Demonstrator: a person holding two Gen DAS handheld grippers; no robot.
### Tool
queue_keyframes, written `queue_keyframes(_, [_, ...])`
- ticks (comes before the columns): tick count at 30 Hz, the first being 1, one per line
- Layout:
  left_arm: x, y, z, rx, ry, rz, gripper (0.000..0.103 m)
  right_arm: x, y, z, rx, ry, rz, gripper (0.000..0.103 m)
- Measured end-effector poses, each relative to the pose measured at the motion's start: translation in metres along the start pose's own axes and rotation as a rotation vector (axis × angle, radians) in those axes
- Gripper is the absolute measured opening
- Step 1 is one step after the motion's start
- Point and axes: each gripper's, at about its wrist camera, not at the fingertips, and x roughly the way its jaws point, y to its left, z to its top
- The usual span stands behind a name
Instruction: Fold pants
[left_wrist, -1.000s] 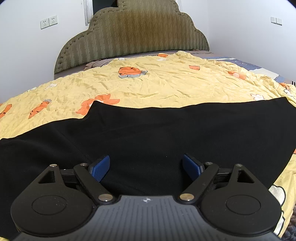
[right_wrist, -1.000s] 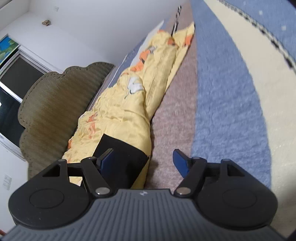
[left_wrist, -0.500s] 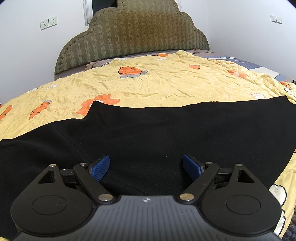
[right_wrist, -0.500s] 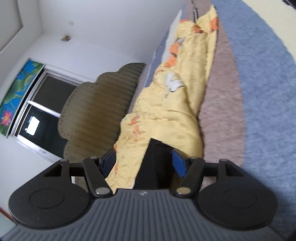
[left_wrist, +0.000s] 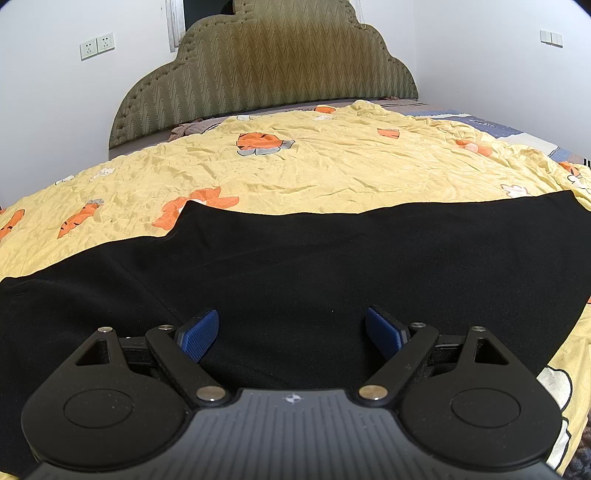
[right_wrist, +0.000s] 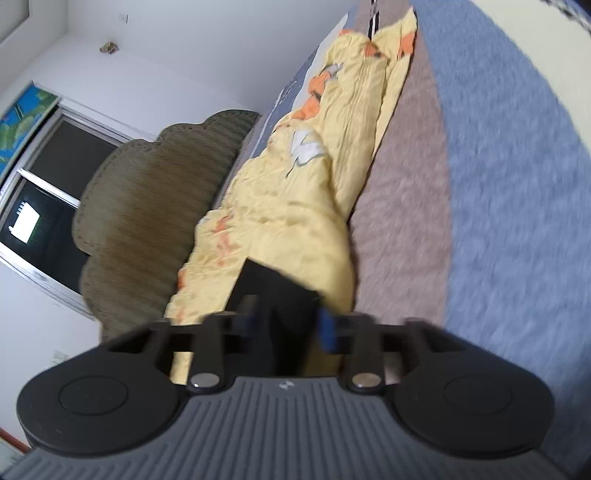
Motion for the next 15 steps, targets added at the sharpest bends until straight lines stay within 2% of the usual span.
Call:
queue_keyframes(2, [0.0,0.0,0.0,0.0,0.0,0.001,0.087,-0.001,-0.002,0.003,0.024,0.005,0.024,0.011])
queue_keyframes(6, [-0.002,0.001,0.0,0.0,0.001,0.006,0.087,-0.011,0.019,0.0,-0.106,-0.033,0.015,0.011])
queue_keyframes(9, [-0.012,0.005,0.003,0.015,0.002,0.025,0.088,-0.014,0.027,0.002,-0.101,-0.048,0.046,0.011])
queue_keyframes(12, [-0.029,0.025,0.005,0.026,-0.047,0.1,0.088,-0.01,0.025,0.006,-0.078,-0.044,0.027,0.011])
queue_keyframes(15, [-0.044,0.067,0.002,0.0,-0.063,0.207,0.088,-0.004,0.017,0.005,-0.057,-0.028,-0.013,0.011])
